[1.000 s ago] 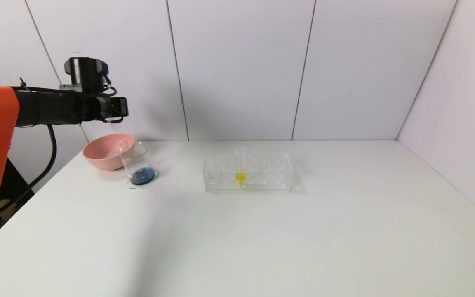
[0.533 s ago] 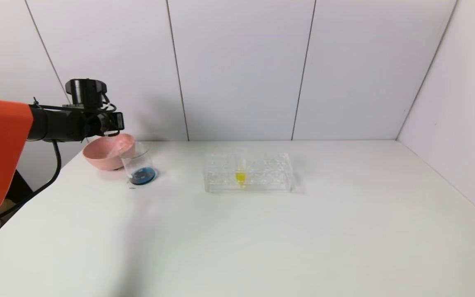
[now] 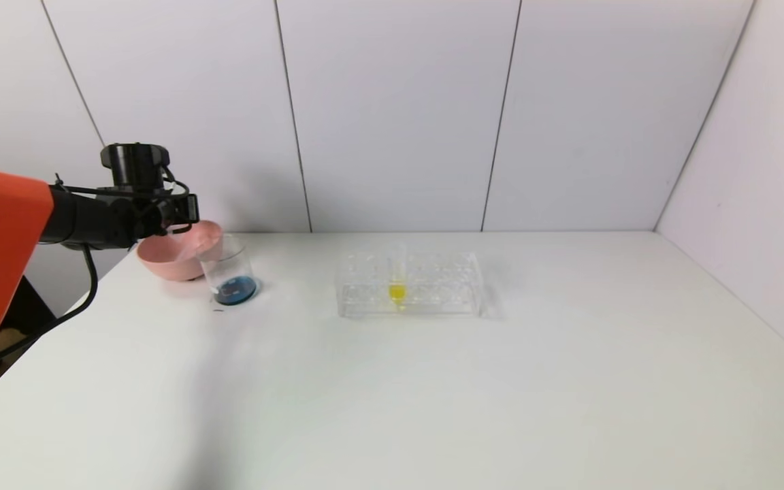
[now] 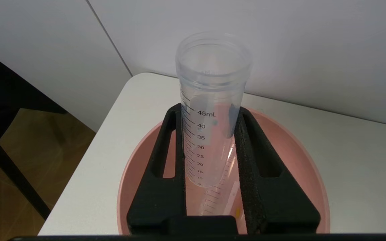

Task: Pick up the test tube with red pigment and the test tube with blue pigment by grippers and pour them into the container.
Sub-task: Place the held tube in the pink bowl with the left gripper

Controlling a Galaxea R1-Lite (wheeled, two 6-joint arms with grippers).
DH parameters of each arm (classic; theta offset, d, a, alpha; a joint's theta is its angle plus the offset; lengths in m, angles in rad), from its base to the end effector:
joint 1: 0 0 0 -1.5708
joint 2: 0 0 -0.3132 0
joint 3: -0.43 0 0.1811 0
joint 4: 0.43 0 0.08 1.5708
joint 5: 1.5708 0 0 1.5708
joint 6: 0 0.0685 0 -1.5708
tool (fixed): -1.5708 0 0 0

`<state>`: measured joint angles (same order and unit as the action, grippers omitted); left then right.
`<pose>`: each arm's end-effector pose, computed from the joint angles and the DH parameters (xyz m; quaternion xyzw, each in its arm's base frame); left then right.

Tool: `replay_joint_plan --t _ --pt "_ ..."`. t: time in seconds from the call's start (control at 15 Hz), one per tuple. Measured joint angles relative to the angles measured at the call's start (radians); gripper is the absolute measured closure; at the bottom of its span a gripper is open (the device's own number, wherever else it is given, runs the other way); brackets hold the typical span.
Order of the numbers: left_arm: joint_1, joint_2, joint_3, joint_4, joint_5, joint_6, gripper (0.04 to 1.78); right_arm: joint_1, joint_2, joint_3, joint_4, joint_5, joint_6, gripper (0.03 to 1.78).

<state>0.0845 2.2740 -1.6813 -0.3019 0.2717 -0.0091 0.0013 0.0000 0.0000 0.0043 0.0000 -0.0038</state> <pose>0.5177 0.0623 0.1677 0.0091 0.1435 0.1759 0.9738 -0.0001 0.0000 0.0749 -0.0019 0.0021 0.0007 1.0000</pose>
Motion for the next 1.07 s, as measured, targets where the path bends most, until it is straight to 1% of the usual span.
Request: replay_joint_plan --t 0.13,0.27,0.4,0.53,0.6,0.73,0.87,1.07 --pt "0.000 -0.002 0.001 -0.001 0.000 0.000 1.16 0.000 0.000 0.000 0.000 0.000 0.000 0.04" --pt "0.000 -0.003 0.001 -0.001 0.002 0.001 0.87 0.000 0.000 0.000 0.000 0.000 0.000 0.04" --pt "0.000 -0.006 0.003 -0.001 0.002 -0.001 0.52 0.000 0.000 0.000 0.000 0.000 0.000 0.04" --pt "-0.002 -0.014 0.010 -0.001 0.003 0.001 0.27 0.000 0.000 0.000 0.000 0.000 0.000 0.04" --pt "-0.004 -0.023 0.017 -0.002 0.004 0.004 0.18 0.000 0.000 0.000 0.000 0.000 0.000 0.04" --pt "-0.010 -0.059 0.040 -0.001 0.005 0.007 0.07 0.000 0.000 0.000 0.000 0.000 0.000 0.04" --pt "-0.013 -0.117 0.064 0.000 0.004 0.024 0.06 0.000 0.000 0.000 0.000 0.000 0.000 0.04" --pt "-0.031 -0.240 0.087 0.009 -0.014 0.094 0.06 0.000 0.000 0.000 0.000 0.000 0.000 0.04"
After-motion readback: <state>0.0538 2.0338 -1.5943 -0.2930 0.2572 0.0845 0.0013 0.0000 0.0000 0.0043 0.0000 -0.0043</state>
